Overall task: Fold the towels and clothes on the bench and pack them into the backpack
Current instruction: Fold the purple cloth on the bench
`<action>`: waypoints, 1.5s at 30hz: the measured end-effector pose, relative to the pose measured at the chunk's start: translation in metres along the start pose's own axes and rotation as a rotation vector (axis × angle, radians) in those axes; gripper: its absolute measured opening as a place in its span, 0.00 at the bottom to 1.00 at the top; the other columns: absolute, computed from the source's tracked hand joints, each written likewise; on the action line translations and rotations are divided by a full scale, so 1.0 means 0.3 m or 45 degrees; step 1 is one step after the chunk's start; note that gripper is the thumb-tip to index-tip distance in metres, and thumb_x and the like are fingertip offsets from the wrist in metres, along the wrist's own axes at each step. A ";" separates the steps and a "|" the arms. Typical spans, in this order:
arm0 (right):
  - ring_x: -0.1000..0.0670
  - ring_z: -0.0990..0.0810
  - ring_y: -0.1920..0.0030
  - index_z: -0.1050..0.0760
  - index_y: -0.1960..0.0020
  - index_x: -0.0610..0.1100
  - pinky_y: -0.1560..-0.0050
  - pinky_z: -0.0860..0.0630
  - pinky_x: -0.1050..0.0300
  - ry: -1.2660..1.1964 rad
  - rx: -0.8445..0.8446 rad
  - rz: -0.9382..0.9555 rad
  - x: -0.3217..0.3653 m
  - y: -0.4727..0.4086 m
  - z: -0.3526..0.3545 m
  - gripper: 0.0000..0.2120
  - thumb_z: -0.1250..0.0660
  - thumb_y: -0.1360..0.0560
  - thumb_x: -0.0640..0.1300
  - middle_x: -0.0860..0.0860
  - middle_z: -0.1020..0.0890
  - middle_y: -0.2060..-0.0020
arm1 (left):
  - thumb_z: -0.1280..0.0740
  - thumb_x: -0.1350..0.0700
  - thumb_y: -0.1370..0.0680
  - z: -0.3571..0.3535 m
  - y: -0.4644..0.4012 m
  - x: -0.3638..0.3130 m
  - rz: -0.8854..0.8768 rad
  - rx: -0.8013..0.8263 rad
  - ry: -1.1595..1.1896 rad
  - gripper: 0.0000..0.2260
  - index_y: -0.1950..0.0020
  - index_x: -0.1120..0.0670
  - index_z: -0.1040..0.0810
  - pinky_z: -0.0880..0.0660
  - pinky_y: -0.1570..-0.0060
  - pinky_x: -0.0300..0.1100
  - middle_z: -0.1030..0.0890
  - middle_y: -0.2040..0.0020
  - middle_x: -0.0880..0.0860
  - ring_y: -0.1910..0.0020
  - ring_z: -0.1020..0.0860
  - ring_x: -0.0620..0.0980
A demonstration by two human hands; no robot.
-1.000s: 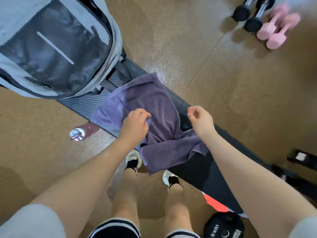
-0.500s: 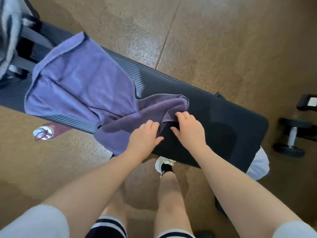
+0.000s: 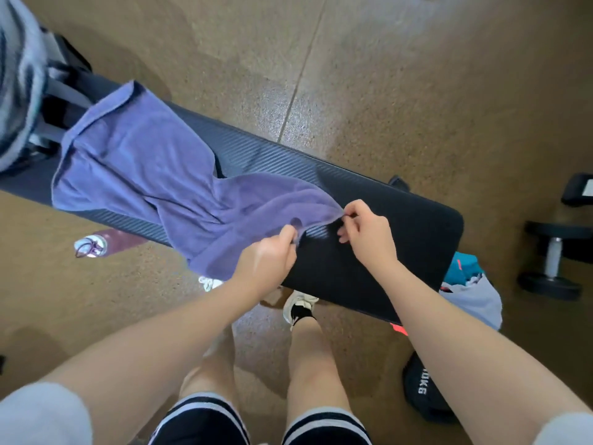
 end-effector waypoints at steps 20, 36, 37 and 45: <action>0.44 0.29 0.36 0.28 0.38 0.45 0.35 0.32 0.48 0.262 -0.062 -0.230 -0.114 0.041 0.177 0.19 0.36 0.25 0.52 0.46 0.27 0.37 | 0.41 0.56 0.21 -0.122 -0.009 -0.253 -0.002 0.499 0.428 0.15 0.35 0.56 0.31 0.32 0.42 0.45 0.26 0.36 0.54 0.38 0.28 0.54; 0.41 0.24 0.48 0.24 0.47 0.41 0.47 0.28 0.49 0.476 0.330 0.438 0.806 -0.230 -0.483 0.09 0.41 0.23 0.41 0.43 0.24 0.47 | 0.39 0.57 0.23 0.223 0.047 0.811 0.834 -0.197 0.496 0.13 0.39 0.59 0.31 0.30 0.45 0.52 0.28 0.40 0.61 0.40 0.29 0.61; 0.41 0.25 0.48 0.25 0.47 0.41 0.48 0.28 0.49 0.490 0.300 0.422 0.833 -0.251 -0.510 0.09 0.41 0.23 0.41 0.43 0.24 0.47 | 0.38 0.56 0.22 0.217 0.046 0.837 0.843 -0.202 0.469 0.14 0.38 0.59 0.31 0.30 0.45 0.52 0.29 0.39 0.60 0.40 0.30 0.60; 0.40 0.24 0.50 0.30 0.39 0.44 0.62 0.29 0.50 0.785 0.314 0.571 0.921 -0.371 -0.652 0.12 0.43 0.22 0.40 0.46 0.31 0.40 | 0.40 0.53 0.21 0.154 0.017 0.903 0.694 -0.194 0.507 0.08 0.50 0.57 0.26 0.32 0.51 0.48 0.25 0.50 0.56 0.48 0.28 0.57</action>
Point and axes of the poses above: each hand's wrist, its own y-axis away from the middle knuckle, its own z-axis out of the back of the hand, x = y × z, the point moved 1 cm from there along -y, towards the middle knuckle
